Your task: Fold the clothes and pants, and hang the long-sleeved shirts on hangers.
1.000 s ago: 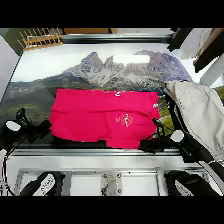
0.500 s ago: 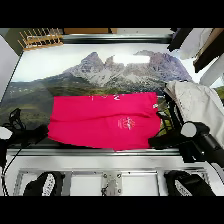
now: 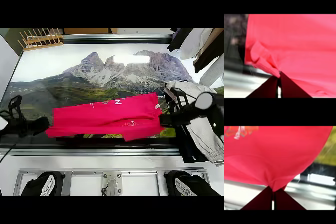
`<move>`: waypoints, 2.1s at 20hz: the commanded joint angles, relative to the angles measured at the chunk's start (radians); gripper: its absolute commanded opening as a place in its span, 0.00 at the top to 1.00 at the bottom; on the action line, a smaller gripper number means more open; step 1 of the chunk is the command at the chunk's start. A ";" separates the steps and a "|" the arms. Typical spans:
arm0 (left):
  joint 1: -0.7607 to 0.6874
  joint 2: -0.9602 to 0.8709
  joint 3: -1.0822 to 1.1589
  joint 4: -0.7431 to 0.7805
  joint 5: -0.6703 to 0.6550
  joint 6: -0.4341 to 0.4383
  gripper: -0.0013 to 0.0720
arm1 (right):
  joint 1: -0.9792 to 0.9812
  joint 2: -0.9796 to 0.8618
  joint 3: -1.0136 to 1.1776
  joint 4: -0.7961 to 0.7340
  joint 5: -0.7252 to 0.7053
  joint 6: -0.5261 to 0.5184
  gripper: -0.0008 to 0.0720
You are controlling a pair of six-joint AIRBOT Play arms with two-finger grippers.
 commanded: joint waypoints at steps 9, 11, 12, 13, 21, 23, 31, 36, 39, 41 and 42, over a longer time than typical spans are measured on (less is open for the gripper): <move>-0.046 -0.631 0.415 -0.005 0.048 0.000 0.98 | 0.028 -0.515 0.435 0.005 -0.267 -0.016 0.97; -0.046 -0.684 0.452 -0.005 0.046 0.000 0.98 | 0.034 -0.543 0.435 0.039 -0.332 -0.053 0.97; -0.047 -0.705 0.468 -0.006 0.046 0.000 0.98 | 0.035 -0.554 0.435 0.066 -0.355 -0.073 0.97; -0.047 -0.725 0.482 -0.008 0.047 0.000 0.98 | 0.037 -0.566 0.435 0.101 -0.374 -0.092 0.97; -0.039 -0.728 0.582 -0.082 0.098 0.001 0.23 | 0.016 -0.585 0.468 0.300 -0.463 -0.181 0.05; -0.040 -0.659 0.587 -0.084 0.099 0.001 0.23 | -0.028 -0.539 0.471 0.301 -0.406 -0.245 0.05; -0.255 -0.388 0.240 -0.086 0.234 0.010 0.98 | -0.272 -0.547 0.294 0.283 -0.233 -0.312 0.05; -0.426 -0.377 0.185 -0.086 0.267 -0.013 0.98 | -0.301 -0.644 0.284 0.291 -0.238 -0.312 0.05; -0.490 -0.423 0.230 -0.086 0.265 -0.013 0.98 | -0.286 -0.689 0.284 0.341 -0.237 -0.315 0.05; -0.517 -0.462 0.274 -0.086 0.256 -0.013 0.98 | -0.267 -0.711 0.284 0.427 -0.236 -0.335 0.05; -0.528 -0.481 0.295 -0.086 0.255 -0.013 0.98 | -0.251 -0.719 0.284 0.458 -0.232 -0.338 0.05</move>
